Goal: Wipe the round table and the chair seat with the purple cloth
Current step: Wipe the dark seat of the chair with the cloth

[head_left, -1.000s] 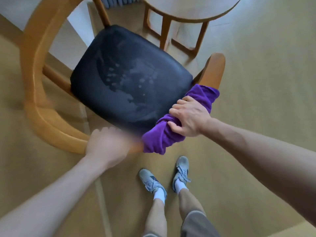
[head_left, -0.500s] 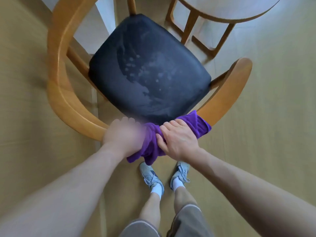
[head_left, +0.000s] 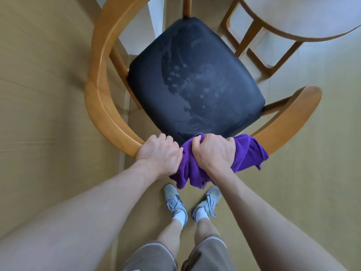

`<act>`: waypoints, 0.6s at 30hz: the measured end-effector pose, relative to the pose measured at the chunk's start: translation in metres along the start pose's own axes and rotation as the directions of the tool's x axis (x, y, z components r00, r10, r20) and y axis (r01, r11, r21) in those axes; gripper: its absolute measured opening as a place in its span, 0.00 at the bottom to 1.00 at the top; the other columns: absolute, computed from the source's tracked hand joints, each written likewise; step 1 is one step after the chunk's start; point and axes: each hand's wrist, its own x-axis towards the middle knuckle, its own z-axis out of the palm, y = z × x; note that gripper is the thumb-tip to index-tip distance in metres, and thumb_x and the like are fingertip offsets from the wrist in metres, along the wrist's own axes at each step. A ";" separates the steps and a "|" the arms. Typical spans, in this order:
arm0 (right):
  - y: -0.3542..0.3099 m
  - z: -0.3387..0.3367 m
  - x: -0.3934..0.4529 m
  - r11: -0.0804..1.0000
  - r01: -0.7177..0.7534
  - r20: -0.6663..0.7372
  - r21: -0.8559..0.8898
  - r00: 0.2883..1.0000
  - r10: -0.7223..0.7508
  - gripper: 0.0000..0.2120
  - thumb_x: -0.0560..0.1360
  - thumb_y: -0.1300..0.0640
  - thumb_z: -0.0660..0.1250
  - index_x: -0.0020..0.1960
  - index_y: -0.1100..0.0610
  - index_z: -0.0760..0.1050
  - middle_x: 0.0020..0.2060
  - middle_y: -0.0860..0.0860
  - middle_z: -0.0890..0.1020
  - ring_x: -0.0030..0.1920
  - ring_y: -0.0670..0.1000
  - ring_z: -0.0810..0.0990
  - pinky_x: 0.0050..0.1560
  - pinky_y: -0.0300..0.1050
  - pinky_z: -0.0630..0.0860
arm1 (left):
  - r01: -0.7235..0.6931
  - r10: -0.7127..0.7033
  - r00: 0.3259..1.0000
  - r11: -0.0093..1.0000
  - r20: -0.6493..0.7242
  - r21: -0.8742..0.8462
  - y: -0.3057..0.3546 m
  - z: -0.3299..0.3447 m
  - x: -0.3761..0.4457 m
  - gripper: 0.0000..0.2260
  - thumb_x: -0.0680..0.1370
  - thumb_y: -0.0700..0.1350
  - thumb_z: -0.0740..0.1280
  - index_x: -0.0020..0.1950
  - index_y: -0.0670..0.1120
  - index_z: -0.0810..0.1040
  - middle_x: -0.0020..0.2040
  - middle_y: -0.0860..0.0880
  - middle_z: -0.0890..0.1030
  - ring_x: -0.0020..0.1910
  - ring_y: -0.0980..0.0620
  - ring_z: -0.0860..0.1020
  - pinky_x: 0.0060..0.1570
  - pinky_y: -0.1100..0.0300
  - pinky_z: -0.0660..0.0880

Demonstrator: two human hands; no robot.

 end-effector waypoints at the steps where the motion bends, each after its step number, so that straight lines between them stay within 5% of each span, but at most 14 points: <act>1: -0.005 0.001 -0.005 0.999 0.039 -0.016 0.025 0.999 -0.039 0.23 0.79 0.46 0.51 0.28 0.54 0.65 0.28 0.51 0.79 0.33 0.57 0.73 0.49 0.52 0.67 | -0.002 0.002 1.000 1.000 -0.004 0.004 0.000 0.000 0.000 0.22 0.85 0.53 0.48 0.54 0.48 0.80 0.53 0.45 0.81 0.51 0.44 0.78 0.43 0.52 0.65; 4: 0.020 -0.006 -0.015 0.930 0.368 0.007 -0.005 0.930 -0.367 0.22 0.81 0.42 0.48 0.36 0.52 0.67 0.33 0.51 0.79 0.39 0.57 0.77 0.49 0.54 0.69 | -0.002 0.002 1.000 1.000 -0.026 -0.012 0.000 -0.001 0.000 0.21 0.85 0.53 0.49 0.54 0.47 0.80 0.52 0.45 0.81 0.50 0.44 0.78 0.43 0.52 0.66; 6: 0.058 -0.018 -0.012 0.774 0.632 0.122 -0.024 0.771 -0.625 0.23 0.81 0.36 0.50 0.43 0.53 0.71 0.41 0.49 0.78 0.46 0.56 0.76 0.59 0.54 0.70 | -0.015 0.014 0.999 0.999 -0.038 -0.028 0.000 0.000 0.000 0.20 0.85 0.53 0.49 0.52 0.48 0.79 0.51 0.45 0.81 0.49 0.44 0.78 0.42 0.52 0.65; 9: 0.101 -0.039 0.011 0.558 0.816 0.294 -0.151 0.576 -0.763 0.31 0.75 0.27 0.53 0.57 0.52 0.75 0.52 0.49 0.78 0.57 0.56 0.74 0.72 0.59 0.63 | -0.029 0.028 0.998 0.999 -0.060 -0.024 -0.002 0.001 0.000 0.20 0.85 0.53 0.49 0.48 0.48 0.78 0.48 0.45 0.81 0.46 0.45 0.77 0.40 0.54 0.64; 11: 0.107 -0.041 0.022 0.496 0.840 0.369 -0.222 0.543 -0.754 0.34 0.73 0.24 0.53 0.57 0.51 0.74 0.51 0.49 0.78 0.55 0.56 0.76 0.68 0.58 0.67 | -0.036 0.035 0.997 0.999 -0.076 -0.017 -0.003 0.003 0.000 0.20 0.84 0.53 0.50 0.46 0.48 0.78 0.47 0.45 0.81 0.44 0.46 0.77 0.38 0.54 0.64; 14: 0.101 -0.033 0.024 0.486 0.849 0.296 -0.206 0.528 -0.796 0.31 0.71 0.25 0.59 0.48 0.54 0.71 0.39 0.50 0.76 0.37 0.57 0.77 0.44 0.53 0.75 | -0.035 0.034 0.996 0.999 -0.083 -0.007 -0.002 0.005 0.001 0.19 0.84 0.52 0.53 0.44 0.48 0.79 0.44 0.46 0.82 0.42 0.45 0.78 0.37 0.55 0.65; 18: 0.088 -0.028 0.012 0.524 0.835 0.203 -0.170 0.550 -0.810 0.27 0.68 0.31 0.64 0.48 0.55 0.71 0.35 0.52 0.75 0.32 0.57 0.75 0.37 0.50 0.74 | -0.032 0.032 0.996 0.999 -0.087 0.009 -0.002 0.005 0.001 0.16 0.82 0.51 0.57 0.42 0.48 0.80 0.42 0.46 0.82 0.40 0.46 0.78 0.35 0.55 0.65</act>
